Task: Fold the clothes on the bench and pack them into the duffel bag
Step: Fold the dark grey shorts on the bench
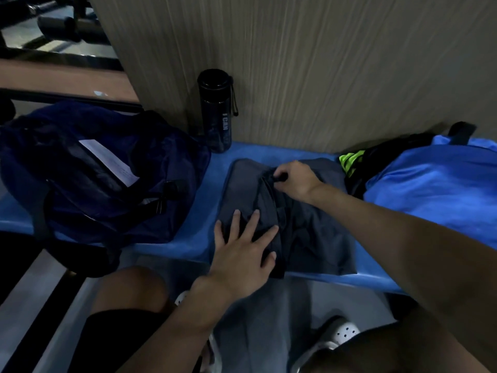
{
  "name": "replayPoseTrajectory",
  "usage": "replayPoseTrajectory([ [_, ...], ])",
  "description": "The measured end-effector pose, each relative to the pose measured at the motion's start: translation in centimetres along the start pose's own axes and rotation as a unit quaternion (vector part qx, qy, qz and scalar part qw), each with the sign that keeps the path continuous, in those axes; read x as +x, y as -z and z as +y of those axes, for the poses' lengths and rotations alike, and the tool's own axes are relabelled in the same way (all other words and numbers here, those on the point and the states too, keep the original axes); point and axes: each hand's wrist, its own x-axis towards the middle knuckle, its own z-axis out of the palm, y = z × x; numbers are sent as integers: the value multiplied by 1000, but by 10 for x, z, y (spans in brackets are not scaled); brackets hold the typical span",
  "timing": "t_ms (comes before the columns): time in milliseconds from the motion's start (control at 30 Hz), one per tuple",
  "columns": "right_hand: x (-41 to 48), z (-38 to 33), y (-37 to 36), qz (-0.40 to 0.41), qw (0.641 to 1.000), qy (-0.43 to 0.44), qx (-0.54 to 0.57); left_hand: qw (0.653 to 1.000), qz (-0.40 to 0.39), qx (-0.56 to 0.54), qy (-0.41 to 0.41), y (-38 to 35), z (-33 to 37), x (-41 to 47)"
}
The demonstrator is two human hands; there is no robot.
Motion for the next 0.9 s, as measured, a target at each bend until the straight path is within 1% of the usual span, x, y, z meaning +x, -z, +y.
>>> replayPoseTrajectory([
  [67, 1, -1, 0, 48, 998, 17, 24, 999, 18, 12, -31, 1, 3, 3],
  [100, 0, -1, 2, 60, 998, 23, 21, 999, 16, 10, -44, 1, 4, 6],
  [167, -5, 2, 6, 63, 997, 28, -23, 998, -8, -10, -55, 0, 7, 11],
  [233, -18, 10, 12, 79, 996, 2, -49, 997, -41, -28, -58, -2, 10, 15],
  [333, -52, 26, 17, 154, 987, -33, -15, 995, -60, -50, -69, 3, 18, 16],
  [400, -79, 44, 13, 198, 977, -85, 7, 994, -49, -47, -84, 11, 25, 21],
  [433, -92, 52, 8, 214, 970, -112, 30, 994, -32, -35, -94, 18, 29, 26],
  [500, -117, 65, -3, 228, 957, -154, 88, 993, 3, -4, -120, 34, 35, 43],
  [567, -136, 70, -12, 219, 950, -184, 121, 987, 19, 34, -155, 53, 41, 66],
  [700, -150, 75, -15, 168, 944, -261, 113, 962, 24, 146, -229, 82, 59, 121],
  [800, -155, 75, -11, 141, 947, -275, 87, 931, 6, 257, -260, 91, 77, 159],
  [900, -157, 72, -8, 108, 950, -287, 62, 899, -35, 327, -288, 94, 92, 186],
])
